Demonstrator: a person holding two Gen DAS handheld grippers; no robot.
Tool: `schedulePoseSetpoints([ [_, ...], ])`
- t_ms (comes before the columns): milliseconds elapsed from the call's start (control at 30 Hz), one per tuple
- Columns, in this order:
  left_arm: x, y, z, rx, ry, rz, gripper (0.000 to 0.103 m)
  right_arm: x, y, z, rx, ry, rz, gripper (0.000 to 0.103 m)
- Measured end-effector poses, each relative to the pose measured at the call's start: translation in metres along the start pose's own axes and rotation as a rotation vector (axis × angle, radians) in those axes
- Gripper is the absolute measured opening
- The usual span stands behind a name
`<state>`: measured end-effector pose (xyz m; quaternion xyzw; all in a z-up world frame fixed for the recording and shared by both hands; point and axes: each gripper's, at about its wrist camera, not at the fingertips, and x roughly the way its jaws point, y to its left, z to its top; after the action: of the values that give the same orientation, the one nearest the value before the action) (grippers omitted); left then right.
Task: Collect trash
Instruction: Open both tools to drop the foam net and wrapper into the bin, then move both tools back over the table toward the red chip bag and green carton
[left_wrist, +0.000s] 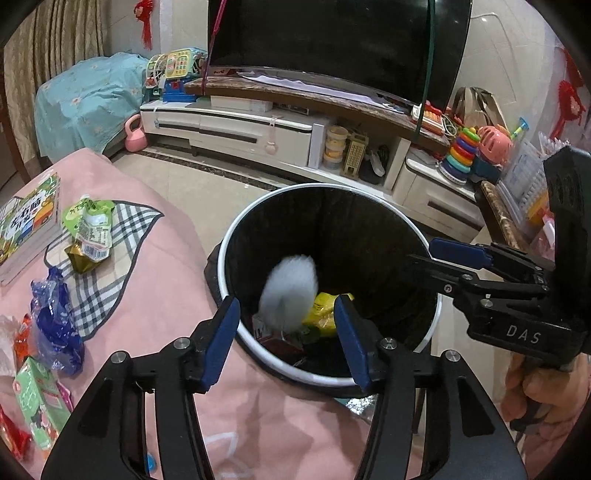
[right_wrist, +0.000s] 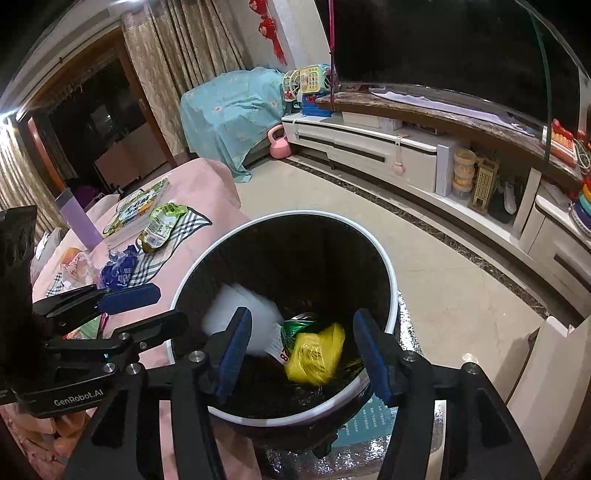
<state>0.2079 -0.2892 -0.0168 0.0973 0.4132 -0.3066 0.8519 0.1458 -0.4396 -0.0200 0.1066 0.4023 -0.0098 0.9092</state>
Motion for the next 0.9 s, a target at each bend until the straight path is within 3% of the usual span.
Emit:
schedulePoseSetpoints([
  [233, -0.023, 0.018, -0.025, -0.076, -0.04, 0.01, 0.061, -0.012, 0.007, -0.007, 0.009, -0.022, 0.009, 0.061],
  [367, -0.045, 0.037, -0.053, -0.153, -0.087, 0.027, 0.066, -0.026, 0.017, -0.018, 0.048, -0.084, 0.044, 0.087],
  [567, -0.077, 0.069, -0.093, -0.264, -0.121, 0.055, 0.068, -0.033, 0.046, -0.039, 0.063, -0.099, 0.105, 0.088],
  [900, -0.125, 0.127, -0.155, -0.4, -0.155, 0.154, 0.069, -0.018, 0.108, -0.07, 0.061, -0.05, 0.201, 0.094],
])
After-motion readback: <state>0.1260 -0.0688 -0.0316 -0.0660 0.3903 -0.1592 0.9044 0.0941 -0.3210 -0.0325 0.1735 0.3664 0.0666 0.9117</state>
